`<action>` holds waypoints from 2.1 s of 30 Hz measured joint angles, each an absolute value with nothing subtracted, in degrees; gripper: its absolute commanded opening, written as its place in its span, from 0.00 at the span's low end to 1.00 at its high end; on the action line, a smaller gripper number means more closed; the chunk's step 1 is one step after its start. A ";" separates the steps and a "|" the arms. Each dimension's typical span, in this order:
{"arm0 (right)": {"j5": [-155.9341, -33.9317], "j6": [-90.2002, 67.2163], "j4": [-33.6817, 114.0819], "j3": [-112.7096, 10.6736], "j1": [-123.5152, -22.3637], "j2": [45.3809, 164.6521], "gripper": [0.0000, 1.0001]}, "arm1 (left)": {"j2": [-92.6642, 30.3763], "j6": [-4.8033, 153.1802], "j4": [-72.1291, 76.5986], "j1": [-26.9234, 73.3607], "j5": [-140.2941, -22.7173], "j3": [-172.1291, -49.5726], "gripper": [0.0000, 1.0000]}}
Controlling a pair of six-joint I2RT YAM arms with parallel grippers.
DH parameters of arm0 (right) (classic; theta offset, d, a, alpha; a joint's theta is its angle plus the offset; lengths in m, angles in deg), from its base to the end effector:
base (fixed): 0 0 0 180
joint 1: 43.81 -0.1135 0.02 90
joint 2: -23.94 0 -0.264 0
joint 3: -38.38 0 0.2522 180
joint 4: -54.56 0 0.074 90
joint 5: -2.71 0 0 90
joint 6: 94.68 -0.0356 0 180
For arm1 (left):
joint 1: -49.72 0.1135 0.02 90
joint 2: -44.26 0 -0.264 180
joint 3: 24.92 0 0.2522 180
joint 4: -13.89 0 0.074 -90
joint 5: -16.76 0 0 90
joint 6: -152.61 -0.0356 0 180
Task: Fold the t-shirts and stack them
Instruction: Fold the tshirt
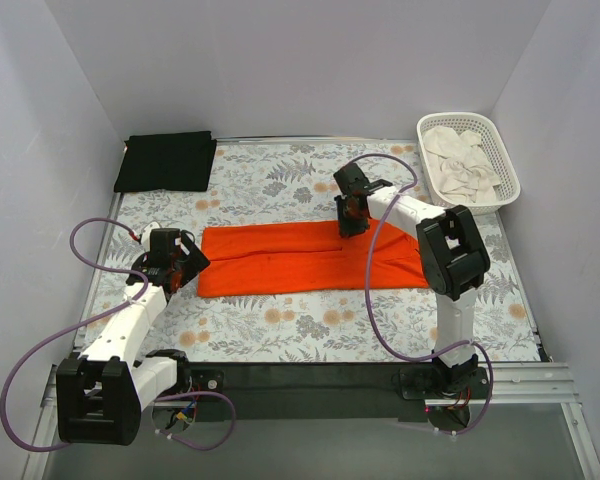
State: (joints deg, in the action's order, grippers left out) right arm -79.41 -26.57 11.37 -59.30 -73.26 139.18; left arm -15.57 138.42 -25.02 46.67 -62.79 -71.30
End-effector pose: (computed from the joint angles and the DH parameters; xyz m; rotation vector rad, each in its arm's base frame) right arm 0.3737 0.2054 0.1809 -0.1258 2.6178 0.1335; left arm 0.1992 -0.0041 0.1968 -1.5447 1.9654 -0.3644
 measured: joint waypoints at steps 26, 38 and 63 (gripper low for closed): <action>-75.35 -21.91 10.47 -59.98 -76.11 136.86 0.01 | -15.51 138.24 -24.73 46.65 -62.76 -71.30 0.70; -75.43 -20.82 10.73 -59.19 -76.48 135.96 0.29 | -15.51 138.20 -24.69 46.65 -62.76 -71.30 0.70; -83.02 -27.44 14.05 -17.62 -48.81 104.99 0.29 | -23.53 145.94 -24.67 42.36 -75.46 -73.90 0.58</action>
State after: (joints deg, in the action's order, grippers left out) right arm -83.02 -27.44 14.05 -17.62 -48.81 104.99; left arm -23.53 145.94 -24.67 42.36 -75.46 -73.90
